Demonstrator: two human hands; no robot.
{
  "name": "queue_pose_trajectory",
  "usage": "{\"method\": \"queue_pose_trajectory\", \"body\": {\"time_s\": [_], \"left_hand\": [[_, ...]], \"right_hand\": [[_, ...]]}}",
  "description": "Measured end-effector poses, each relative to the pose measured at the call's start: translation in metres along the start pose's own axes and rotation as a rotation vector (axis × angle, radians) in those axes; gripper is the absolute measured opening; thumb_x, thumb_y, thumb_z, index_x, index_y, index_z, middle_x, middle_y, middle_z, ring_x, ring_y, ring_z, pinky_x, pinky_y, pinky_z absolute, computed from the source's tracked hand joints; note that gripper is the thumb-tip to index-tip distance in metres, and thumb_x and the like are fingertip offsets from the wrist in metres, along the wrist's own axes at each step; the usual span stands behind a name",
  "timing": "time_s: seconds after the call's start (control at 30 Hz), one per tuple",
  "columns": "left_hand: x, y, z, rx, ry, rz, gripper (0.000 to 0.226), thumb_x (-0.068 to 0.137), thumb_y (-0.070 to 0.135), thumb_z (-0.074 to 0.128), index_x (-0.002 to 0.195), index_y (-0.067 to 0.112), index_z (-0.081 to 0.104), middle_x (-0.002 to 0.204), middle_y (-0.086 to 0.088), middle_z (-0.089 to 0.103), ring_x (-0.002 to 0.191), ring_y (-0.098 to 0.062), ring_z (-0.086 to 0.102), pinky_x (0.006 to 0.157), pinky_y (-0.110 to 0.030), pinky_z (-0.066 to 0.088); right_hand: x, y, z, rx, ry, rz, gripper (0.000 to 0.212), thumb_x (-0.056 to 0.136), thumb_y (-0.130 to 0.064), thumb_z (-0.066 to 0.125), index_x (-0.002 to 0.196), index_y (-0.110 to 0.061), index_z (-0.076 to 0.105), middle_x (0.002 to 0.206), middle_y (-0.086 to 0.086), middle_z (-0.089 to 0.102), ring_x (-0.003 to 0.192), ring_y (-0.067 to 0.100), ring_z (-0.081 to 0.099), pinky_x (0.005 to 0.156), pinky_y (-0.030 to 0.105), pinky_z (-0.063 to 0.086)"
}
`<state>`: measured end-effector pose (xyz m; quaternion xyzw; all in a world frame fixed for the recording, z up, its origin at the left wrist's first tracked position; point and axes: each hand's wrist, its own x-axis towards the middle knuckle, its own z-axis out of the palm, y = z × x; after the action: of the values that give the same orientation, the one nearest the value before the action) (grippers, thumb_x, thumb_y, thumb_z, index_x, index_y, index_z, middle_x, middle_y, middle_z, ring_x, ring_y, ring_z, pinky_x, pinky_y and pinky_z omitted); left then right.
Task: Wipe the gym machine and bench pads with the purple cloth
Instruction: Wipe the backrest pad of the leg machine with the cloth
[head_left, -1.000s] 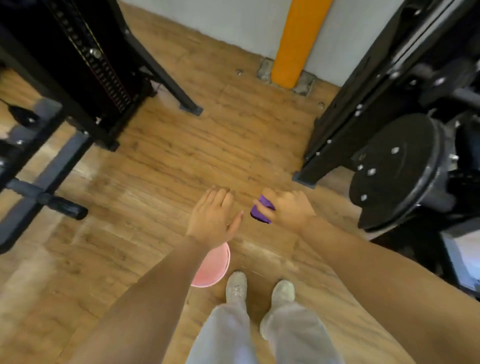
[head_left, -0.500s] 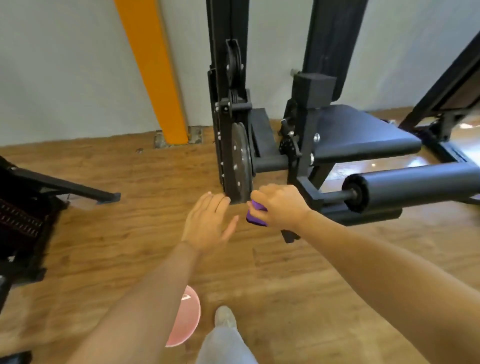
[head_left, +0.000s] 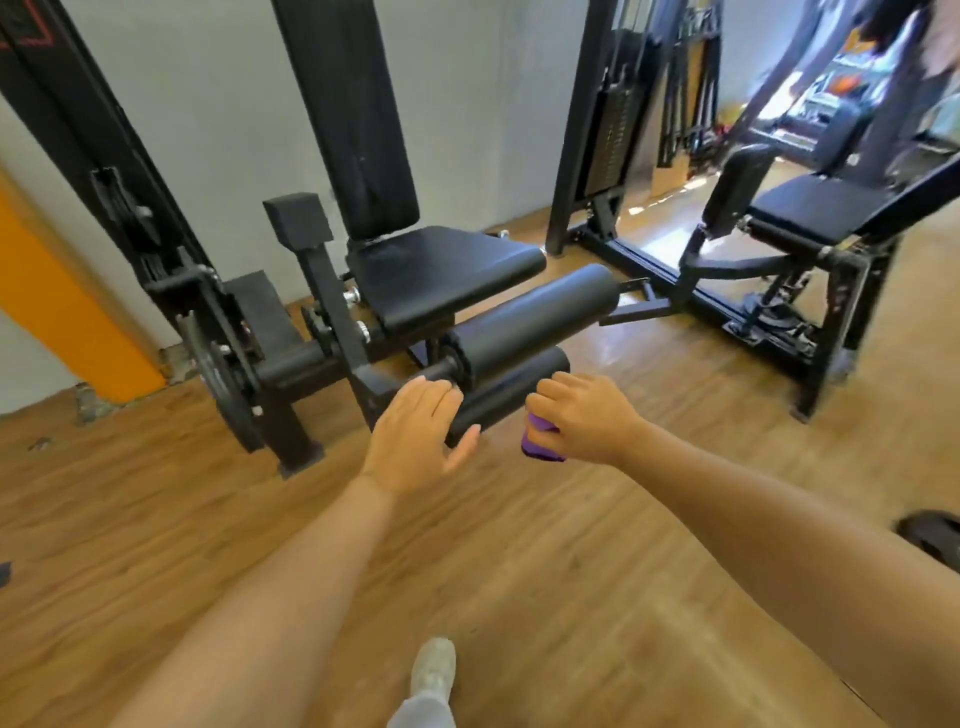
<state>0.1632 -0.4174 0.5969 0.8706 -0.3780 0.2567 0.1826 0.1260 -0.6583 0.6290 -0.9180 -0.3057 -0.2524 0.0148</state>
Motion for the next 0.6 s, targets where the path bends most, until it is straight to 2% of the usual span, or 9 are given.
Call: {"method": "queue_pose_trajectory", "body": {"time_s": [0.13,0.27,0.5,0.6], "left_hand": [[0.051,0.032,0.037,-0.06,0.018,0.106,0.038,0.091,0.041,0.053,0.098,0.007,0.068,0.093,-0.007,0.066,0.087,-0.02,0.057,0.09,-0.028,0.04],[0.105,0.041,0.079,-0.071,-0.026,0.134,0.039,0.093,0.046,0.049,0.097,0.011,0.066,0.09,-0.002,0.063,0.08,-0.017,0.056,0.085,-0.024,0.038],[0.199,0.029,0.15,-0.138,-0.076,0.168,0.038,0.092,0.049,0.048,0.098,0.015,0.065,0.095,0.001,0.063,0.085,-0.015,0.055,0.089,-0.028,0.045],[0.236,0.022,0.176,-0.147,-0.093,0.226,0.031,0.091,0.045,0.056,0.097,0.015,0.065,0.093,0.001,0.062,0.083,-0.014,0.053,0.087,-0.031,0.048]], "right_hand": [[-0.04,0.05,-0.015,-0.008,-0.02,0.123,0.023,0.086,-0.028,0.052,0.07,-0.013,0.058,0.062,0.001,0.053,0.051,0.017,0.048,0.044,0.025,0.035],[-0.058,0.102,-0.015,-0.028,-0.015,0.224,0.026,0.088,-0.031,0.049,0.07,-0.014,0.058,0.061,-0.001,0.052,0.051,0.014,0.046,0.045,0.021,0.031],[-0.051,0.201,0.007,-0.039,-0.063,0.316,0.029,0.091,-0.037,0.045,0.078,-0.016,0.061,0.068,-0.002,0.059,0.057,0.018,0.056,0.045,0.028,0.046],[-0.041,0.241,0.014,-0.053,-0.061,0.334,0.028,0.09,-0.039,0.046,0.081,-0.017,0.061,0.069,-0.002,0.06,0.059,0.017,0.057,0.047,0.027,0.047]]}}
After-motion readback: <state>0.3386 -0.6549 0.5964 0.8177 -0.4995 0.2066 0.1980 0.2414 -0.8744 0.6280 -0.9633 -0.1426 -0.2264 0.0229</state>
